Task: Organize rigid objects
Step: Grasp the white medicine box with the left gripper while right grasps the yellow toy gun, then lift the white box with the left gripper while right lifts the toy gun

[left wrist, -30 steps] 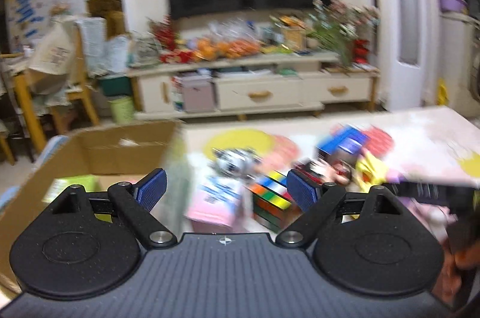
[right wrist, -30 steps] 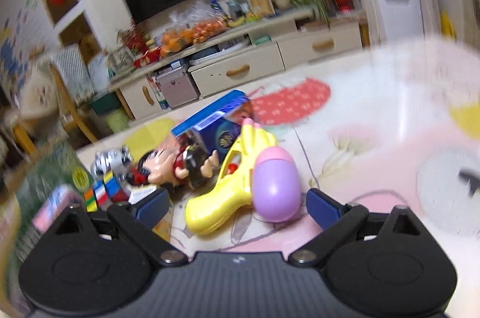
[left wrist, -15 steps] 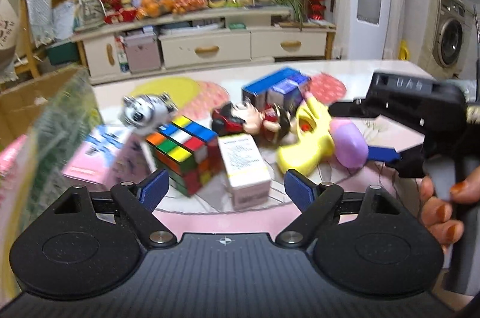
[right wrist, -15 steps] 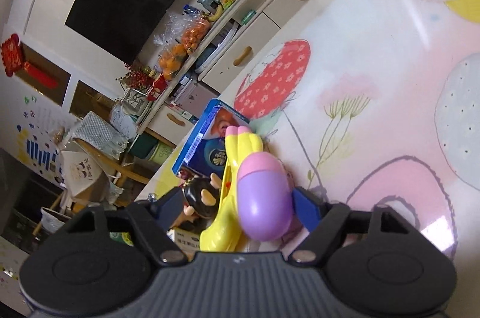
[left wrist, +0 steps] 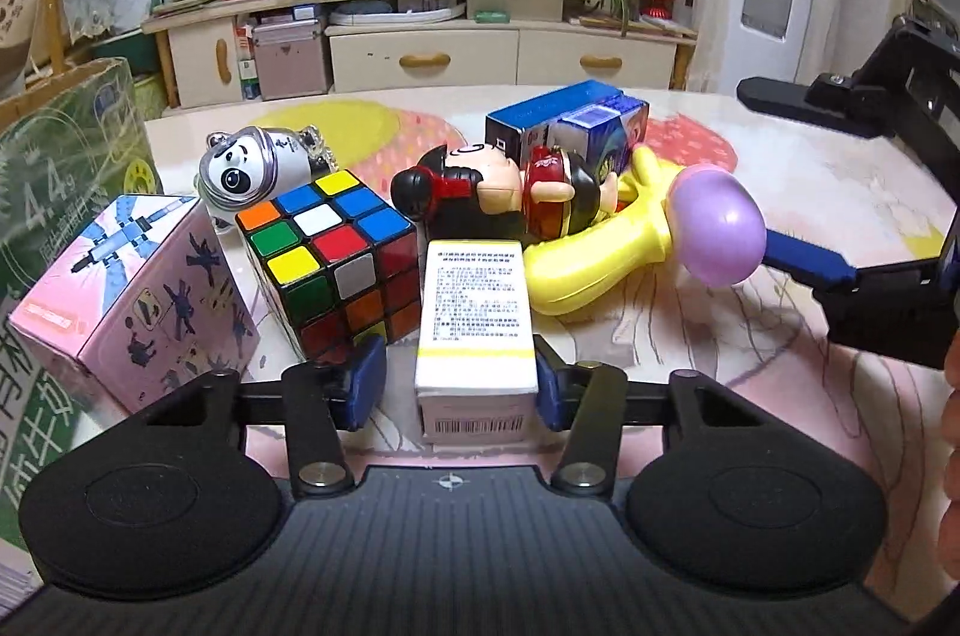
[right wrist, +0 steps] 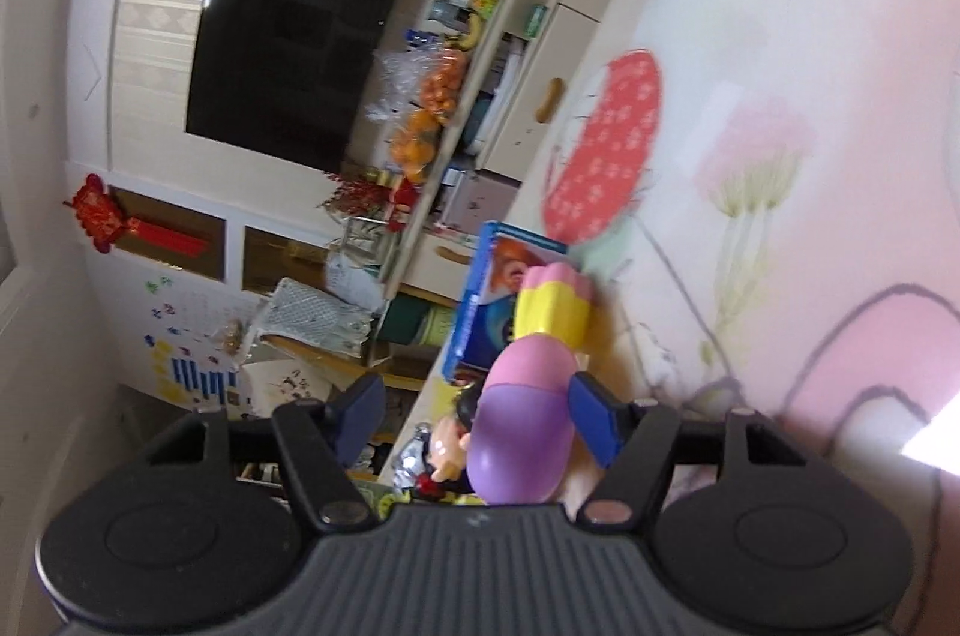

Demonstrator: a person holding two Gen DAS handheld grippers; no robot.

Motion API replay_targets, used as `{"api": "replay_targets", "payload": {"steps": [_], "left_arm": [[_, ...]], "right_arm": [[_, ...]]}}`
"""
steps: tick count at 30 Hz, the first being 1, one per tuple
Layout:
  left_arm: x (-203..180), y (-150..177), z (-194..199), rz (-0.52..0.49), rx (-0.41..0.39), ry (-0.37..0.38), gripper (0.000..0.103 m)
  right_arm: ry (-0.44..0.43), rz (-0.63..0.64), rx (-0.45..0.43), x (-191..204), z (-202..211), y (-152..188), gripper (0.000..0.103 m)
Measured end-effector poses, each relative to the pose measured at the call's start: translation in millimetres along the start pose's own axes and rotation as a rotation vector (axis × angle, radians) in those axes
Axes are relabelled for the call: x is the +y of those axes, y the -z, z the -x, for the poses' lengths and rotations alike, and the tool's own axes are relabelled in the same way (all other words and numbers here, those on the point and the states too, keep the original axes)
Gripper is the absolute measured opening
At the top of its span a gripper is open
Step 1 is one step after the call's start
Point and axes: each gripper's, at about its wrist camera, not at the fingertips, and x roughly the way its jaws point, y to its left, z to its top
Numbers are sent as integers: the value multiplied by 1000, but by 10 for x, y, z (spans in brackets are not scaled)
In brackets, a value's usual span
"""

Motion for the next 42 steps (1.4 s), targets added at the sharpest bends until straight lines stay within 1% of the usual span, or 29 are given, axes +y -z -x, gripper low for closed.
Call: {"api": "replay_targets", "payload": {"steps": [2, 4, 6, 7, 8, 13, 16, 20, 23, 25, 28, 32, 33, 34, 35, 37, 39, 42], "left_arm": [[-5, -25, 21, 0, -4, 2, 49], [3, -29, 50, -4, -10, 7, 46], [-32, -25, 44, -15, -15, 7, 44], [-33, -20, 56, -20, -19, 11, 42], [-7, -34, 71, -19, -20, 15, 41], [89, -69, 75, 2, -23, 27, 40], [104, -64, 82, 18, -30, 48, 40], [21, -44, 90, -14, -37, 89, 40], [-66, -41, 82, -45, -42, 108, 40], [-84, -34, 80, -48, -44, 117, 40], [-107, -36, 80, -57, -44, 114, 40], [-111, -35, 66, -55, -43, 115, 41], [-109, -29, 64, -57, -43, 114, 41], [-111, -28, 62, -56, -43, 113, 41], [-106, -23, 74, -54, -43, 114, 41], [-107, -29, 85, -54, -42, 112, 41], [-107, -30, 84, -53, -41, 112, 41], [-93, -42, 79, -43, -39, 115, 41]], "right_arm": [[-3, 13, -3, 25, -50, 8, 69], [18, 46, -8, 51, -121, 0, 69], [57, 104, -8, 108, -215, 8, 69], [70, 115, -7, 115, -253, 13, 69], [72, 112, -4, 92, -281, 15, 69], [49, 65, 8, 31, -303, 11, 69], [-2, 43, 0, 54, -243, -25, 69], [-48, 36, 13, 111, -231, -32, 69], [-56, 57, 27, 148, -269, -3, 70], [-32, 88, 24, 168, -295, 5, 72], [64, 164, 4, 203, -355, 26, 74], [123, 200, 1, 197, -510, 16, 76], [129, 193, 9, 170, -546, 11, 74], [129, 186, 18, 150, -584, 14, 65], [132, 180, 30, 136, -617, 18, 61], [146, 175, 38, 114, -683, 20, 46], [167, 186, 33, 104, -718, 18, 40], [163, 185, 19, 89, -688, 13, 39]]}}
